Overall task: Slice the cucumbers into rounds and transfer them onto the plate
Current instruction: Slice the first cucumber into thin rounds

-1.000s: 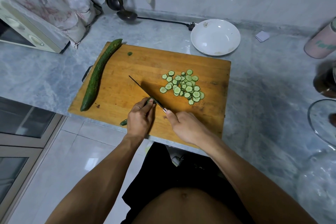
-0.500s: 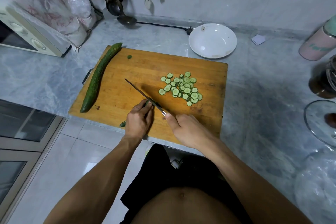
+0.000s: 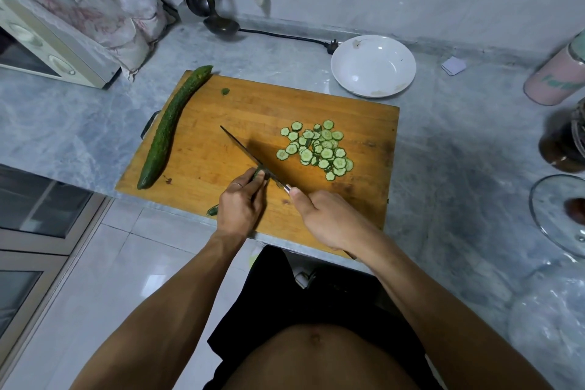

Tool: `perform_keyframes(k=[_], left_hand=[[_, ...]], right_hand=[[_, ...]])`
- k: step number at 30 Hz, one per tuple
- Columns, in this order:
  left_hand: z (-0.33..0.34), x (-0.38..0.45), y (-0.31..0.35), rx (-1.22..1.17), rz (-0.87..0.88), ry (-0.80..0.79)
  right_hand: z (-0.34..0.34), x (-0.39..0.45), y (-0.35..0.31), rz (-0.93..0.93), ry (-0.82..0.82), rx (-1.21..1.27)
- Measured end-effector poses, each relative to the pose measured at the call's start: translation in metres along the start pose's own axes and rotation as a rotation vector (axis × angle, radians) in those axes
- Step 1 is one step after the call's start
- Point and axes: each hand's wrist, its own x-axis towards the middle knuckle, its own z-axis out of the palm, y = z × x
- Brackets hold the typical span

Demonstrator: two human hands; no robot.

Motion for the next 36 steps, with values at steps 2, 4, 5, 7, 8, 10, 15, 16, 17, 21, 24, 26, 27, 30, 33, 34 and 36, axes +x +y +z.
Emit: perform_keyframes(k=[2, 4, 5, 7, 8, 10, 15, 16, 17, 21, 24, 26, 27, 30, 33, 34, 36], left_hand=[[-0.001, 0.000, 0.001, 0.014, 0.012, 0.002], [-0.002, 0.002, 0.001, 0.039, 0.047, 0.003], [-0.003, 0.002, 0.001, 0.044, 0.059, -0.003], [-0.003, 0.001, 0.000, 0.033, 0.061, -0.014], [-0.003, 0.002, 0.000, 0.030, 0.057, -0.014], [-0.003, 0.002, -0.001, 0.027, 0.041, -0.024], [-0.007, -0.001, 0.000, -0.013, 0.013, -0.002], [-0.008, -0.001, -0.001, -0.024, 0.007, 0.007], [-0.008, -0.001, -0.001, -0.030, -0.001, 0.011], [-0.005, -0.001, 0.001, 0.012, 0.026, 0.004], [-0.005, -0.001, 0.002, 0.034, 0.031, 0.008], [-0.005, 0.000, 0.001, 0.029, 0.022, -0.002], [-0.005, -0.001, 0.001, 0.027, 0.018, -0.005], [-0.005, -0.002, 0.002, 0.019, 0.009, 0.005], [-0.005, -0.002, 0.003, 0.009, -0.034, 0.005], [-0.004, -0.002, 0.004, -0.003, -0.064, 0.011], [-0.003, -0.002, 0.006, -0.030, -0.105, 0.028]], right_hand=[[0.003, 0.005, 0.000, 0.014, 0.003, 0.004], [0.011, 0.013, 0.000, 0.032, -0.002, -0.013], [0.015, 0.016, 0.000, 0.040, 0.002, -0.024], [0.021, 0.022, 0.001, 0.050, 0.015, -0.038], [0.021, 0.024, 0.001, 0.054, 0.019, -0.041], [0.021, 0.023, 0.003, 0.057, 0.032, -0.037], [0.019, 0.020, 0.001, 0.034, 0.042, -0.020], [0.017, 0.020, 0.000, 0.031, 0.042, -0.019], [0.015, 0.020, 0.000, 0.024, 0.045, -0.014], [0.011, 0.013, -0.001, -0.004, 0.044, -0.022], [0.009, 0.008, -0.003, -0.001, 0.030, -0.030], [0.007, 0.005, -0.005, -0.009, 0.016, -0.062], [0.007, 0.002, -0.006, -0.020, 0.013, -0.081], [0.007, -0.003, -0.011, -0.033, 0.019, -0.107], [0.003, -0.004, -0.014, -0.014, 0.005, -0.084], [0.002, -0.004, -0.014, -0.011, 0.000, -0.075], [0.001, -0.005, -0.013, -0.012, 0.008, -0.063]])
